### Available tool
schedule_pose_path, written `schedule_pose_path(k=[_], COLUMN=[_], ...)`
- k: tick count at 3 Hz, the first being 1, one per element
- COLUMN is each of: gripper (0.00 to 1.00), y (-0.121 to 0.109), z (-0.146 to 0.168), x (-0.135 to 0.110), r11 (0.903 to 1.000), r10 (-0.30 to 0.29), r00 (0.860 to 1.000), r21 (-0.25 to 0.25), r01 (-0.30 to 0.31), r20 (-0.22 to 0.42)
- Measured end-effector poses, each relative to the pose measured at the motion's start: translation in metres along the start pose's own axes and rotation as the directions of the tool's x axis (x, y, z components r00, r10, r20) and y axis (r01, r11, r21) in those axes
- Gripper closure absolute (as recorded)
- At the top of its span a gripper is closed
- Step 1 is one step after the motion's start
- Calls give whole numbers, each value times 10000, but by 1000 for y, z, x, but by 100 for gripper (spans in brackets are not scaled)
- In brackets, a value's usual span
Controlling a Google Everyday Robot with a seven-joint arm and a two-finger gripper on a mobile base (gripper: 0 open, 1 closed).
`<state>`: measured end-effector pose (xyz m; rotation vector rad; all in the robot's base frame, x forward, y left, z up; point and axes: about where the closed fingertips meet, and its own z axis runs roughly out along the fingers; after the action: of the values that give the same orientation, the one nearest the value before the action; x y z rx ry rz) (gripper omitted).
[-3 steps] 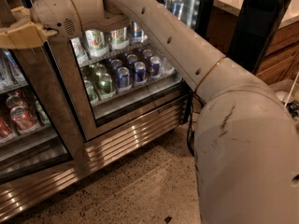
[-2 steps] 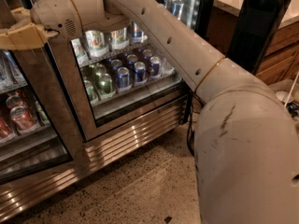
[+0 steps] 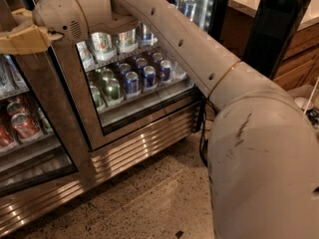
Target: Open left fridge door
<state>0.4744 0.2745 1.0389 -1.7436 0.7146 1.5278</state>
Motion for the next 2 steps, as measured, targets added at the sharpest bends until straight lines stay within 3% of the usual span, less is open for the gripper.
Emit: schedule_pose_path(k=[1, 2], gripper=[100, 100], y=[9, 9], z=[1, 1], x=[-1, -1], r11=[9993, 9993], r10=[-47, -47], r00=[10000, 10000], r21=[-377, -379], r01=[48, 47], r20=[12, 12])
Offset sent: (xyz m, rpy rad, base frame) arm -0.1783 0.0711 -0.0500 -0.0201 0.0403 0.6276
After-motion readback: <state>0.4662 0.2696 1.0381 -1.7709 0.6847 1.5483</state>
